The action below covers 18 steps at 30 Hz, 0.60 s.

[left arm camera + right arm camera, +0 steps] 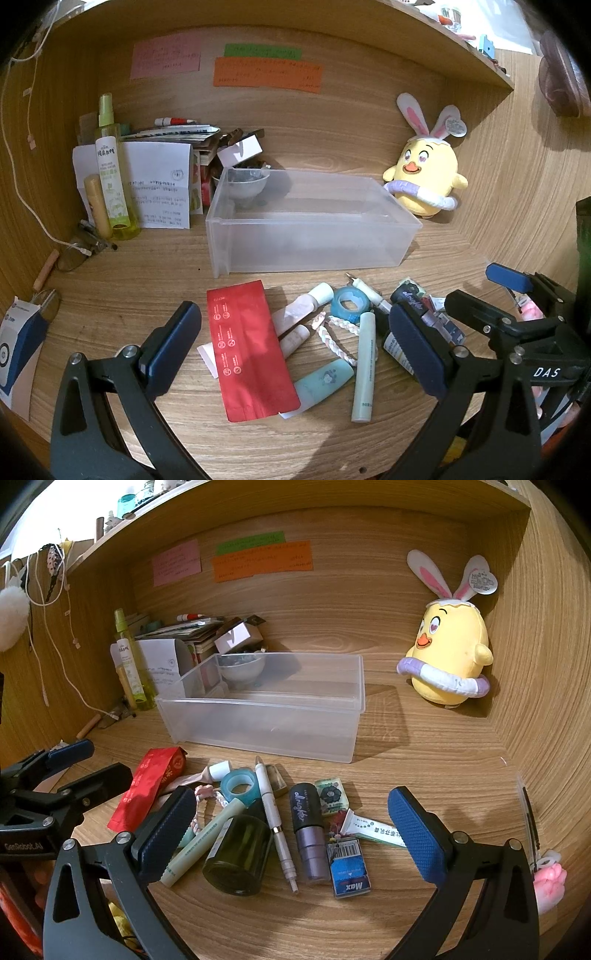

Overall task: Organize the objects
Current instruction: 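Move the left tool toward the tape roll while the right tool approaches the white tube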

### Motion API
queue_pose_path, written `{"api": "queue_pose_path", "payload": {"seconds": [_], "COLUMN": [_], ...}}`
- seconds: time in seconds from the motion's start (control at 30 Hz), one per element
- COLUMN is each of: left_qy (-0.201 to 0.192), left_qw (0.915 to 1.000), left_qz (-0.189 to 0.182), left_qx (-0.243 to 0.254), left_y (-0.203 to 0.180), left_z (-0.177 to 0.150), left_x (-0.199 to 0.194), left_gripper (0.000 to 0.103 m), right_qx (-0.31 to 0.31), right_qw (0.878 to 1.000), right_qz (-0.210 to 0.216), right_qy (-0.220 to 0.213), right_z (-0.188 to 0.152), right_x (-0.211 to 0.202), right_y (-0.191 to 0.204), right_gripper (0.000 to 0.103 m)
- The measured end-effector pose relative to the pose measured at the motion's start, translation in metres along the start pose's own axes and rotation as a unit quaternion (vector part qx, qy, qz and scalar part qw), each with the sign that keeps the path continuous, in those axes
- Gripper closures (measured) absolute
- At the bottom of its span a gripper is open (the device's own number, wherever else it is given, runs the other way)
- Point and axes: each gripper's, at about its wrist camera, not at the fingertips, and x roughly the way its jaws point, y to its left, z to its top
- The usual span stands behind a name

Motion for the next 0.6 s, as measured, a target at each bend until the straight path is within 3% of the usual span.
{"api": "queue_pose_path", "payload": {"seconds": [0.3,0.53,0.6], "left_qy": [0.000,-0.013,-0.015], "left_qw": [1.0000,0.9997,0.9994], "left_qz": [-0.004,0.014,0.024], "left_qx": [0.000,-0.011,-0.022], "left_y": [0.002,0.025,0.039], "left_z": [0.000,0.000,0.000], "left_x": [0.001,-0.008,-0.012], "left_gripper": [0.000,0.000,0.006], "right_qx": [-0.009,-0.003,0.004], "right_qw": [1.000,1.000,1.000], "right_qz": [0.004,-0.003,-0.014], "right_qy": [0.003,0.006,0.005], "right_z": [-0.002,0.001,0.002], "right_x": [0.000,-0.003,-0.005], "right_y": [0.001,-0.018,-0.027], "right_gripper": [0.000,0.001,0.001]}}
